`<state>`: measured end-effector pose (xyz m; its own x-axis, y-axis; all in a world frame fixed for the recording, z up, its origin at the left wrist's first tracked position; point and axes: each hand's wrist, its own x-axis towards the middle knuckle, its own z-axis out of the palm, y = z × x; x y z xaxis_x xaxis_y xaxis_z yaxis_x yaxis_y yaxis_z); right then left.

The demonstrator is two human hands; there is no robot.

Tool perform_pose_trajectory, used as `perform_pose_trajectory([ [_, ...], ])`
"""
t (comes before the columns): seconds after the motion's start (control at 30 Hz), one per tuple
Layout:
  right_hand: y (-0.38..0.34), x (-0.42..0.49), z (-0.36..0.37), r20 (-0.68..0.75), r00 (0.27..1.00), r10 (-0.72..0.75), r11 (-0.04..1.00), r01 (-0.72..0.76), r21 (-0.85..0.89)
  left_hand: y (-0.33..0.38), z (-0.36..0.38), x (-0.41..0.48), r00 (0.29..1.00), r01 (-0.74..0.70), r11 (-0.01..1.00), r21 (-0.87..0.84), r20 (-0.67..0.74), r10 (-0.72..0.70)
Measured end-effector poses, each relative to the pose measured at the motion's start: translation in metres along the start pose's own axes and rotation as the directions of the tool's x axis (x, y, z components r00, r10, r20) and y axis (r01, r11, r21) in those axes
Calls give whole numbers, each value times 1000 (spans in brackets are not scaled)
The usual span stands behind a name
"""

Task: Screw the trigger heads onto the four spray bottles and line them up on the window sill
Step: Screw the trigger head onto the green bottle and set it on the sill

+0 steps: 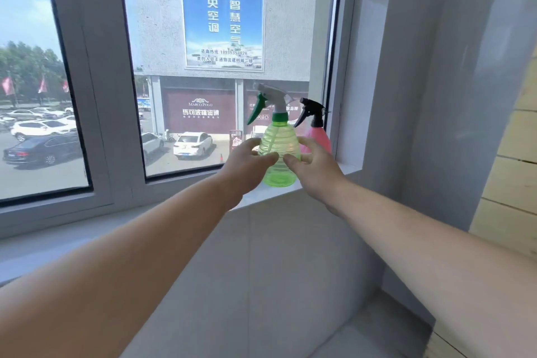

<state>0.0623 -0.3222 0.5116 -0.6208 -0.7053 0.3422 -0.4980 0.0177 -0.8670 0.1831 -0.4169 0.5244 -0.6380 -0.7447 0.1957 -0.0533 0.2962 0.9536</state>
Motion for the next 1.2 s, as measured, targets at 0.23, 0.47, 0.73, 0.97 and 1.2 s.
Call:
perform_pose_trajectory([
  [0.23, 22, 26, 12, -7, 997, 79, 996, -79, -41, -12, 5, 24, 1000, 4, 998, 63, -29, -2],
  [0.47, 31, 41, 15, -8, 996, 86, 996, -87, -26, -22, 14, 42, 998, 7, 996, 87, -62, -2],
  [0.73, 37, 49, 17, 24, 997, 70, 994, -68, -87, -30, 19, 55, 996, -13, 997, 82, -82, 19],
  [0.97, 39, 40, 11, -8, 998, 64, 992, -64, -112, -35, 18, 54, 994, -16, 986, 166, -103, 33],
  [1.2, 54, 1, -17, -99, 991, 89, 993, -96, -66, -37, 10, 13, 977, -57, 992, 117, -197, 79],
])
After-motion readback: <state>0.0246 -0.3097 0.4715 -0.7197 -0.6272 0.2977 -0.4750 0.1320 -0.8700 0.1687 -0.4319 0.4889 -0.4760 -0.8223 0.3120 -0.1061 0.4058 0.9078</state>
